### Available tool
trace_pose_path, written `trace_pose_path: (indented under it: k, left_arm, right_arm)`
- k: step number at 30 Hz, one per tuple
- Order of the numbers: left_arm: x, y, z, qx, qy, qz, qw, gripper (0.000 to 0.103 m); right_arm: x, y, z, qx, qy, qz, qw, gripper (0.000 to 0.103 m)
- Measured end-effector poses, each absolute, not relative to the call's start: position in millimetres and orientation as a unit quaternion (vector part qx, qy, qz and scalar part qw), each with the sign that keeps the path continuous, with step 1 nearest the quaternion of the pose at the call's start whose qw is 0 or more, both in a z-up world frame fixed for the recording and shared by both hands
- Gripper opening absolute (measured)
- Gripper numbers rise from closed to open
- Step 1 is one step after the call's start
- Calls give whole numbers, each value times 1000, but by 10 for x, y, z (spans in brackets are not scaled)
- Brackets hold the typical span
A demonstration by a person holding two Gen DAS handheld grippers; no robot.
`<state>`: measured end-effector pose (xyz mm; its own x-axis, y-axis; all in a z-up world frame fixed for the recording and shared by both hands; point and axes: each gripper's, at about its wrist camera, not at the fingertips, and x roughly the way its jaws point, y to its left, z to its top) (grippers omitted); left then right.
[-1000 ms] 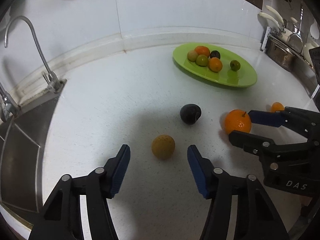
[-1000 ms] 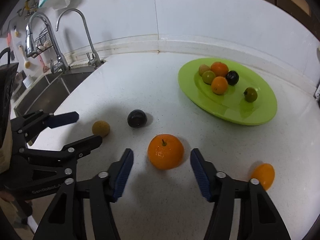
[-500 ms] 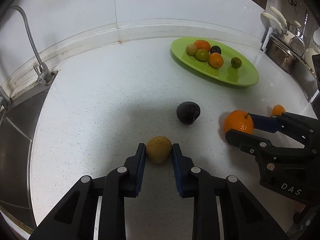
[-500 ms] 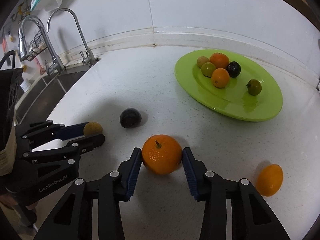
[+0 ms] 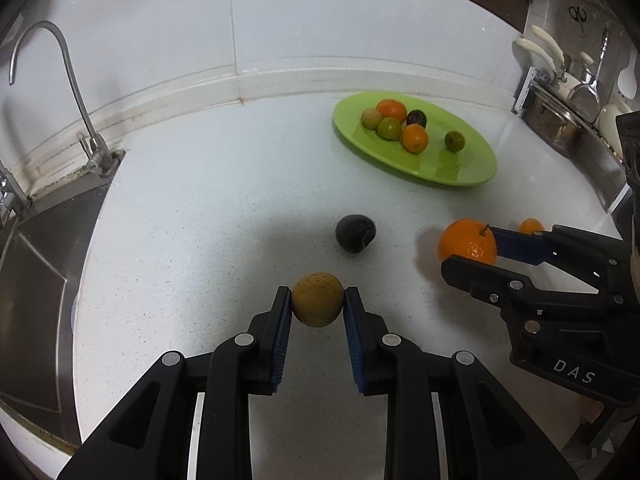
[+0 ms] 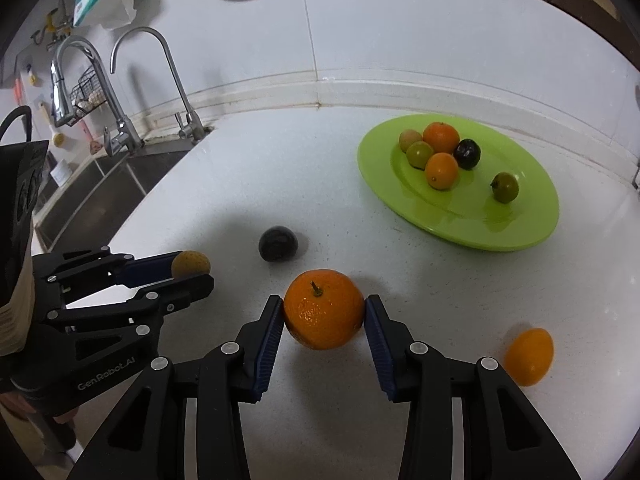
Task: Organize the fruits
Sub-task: 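Carry the tan fruit with the left tool while the right tool carries the mandarin to the plate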
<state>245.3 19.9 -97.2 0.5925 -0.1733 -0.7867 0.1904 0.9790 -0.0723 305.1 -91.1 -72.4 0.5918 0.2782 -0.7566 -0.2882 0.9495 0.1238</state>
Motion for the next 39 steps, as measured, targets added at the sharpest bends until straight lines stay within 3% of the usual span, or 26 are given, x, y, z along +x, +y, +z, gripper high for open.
trace_pose_path:
  k: [22,39]
  left_arm:
    - [2291,-125,-406,26,379,-142,914,27]
    - [2649,-478,-97,56,340,-187,920,27]
  right_arm:
    - [2745,-1238,-157,8,360,131,924,42]
    - [2850,-1569,134,25,323,90,942,42]
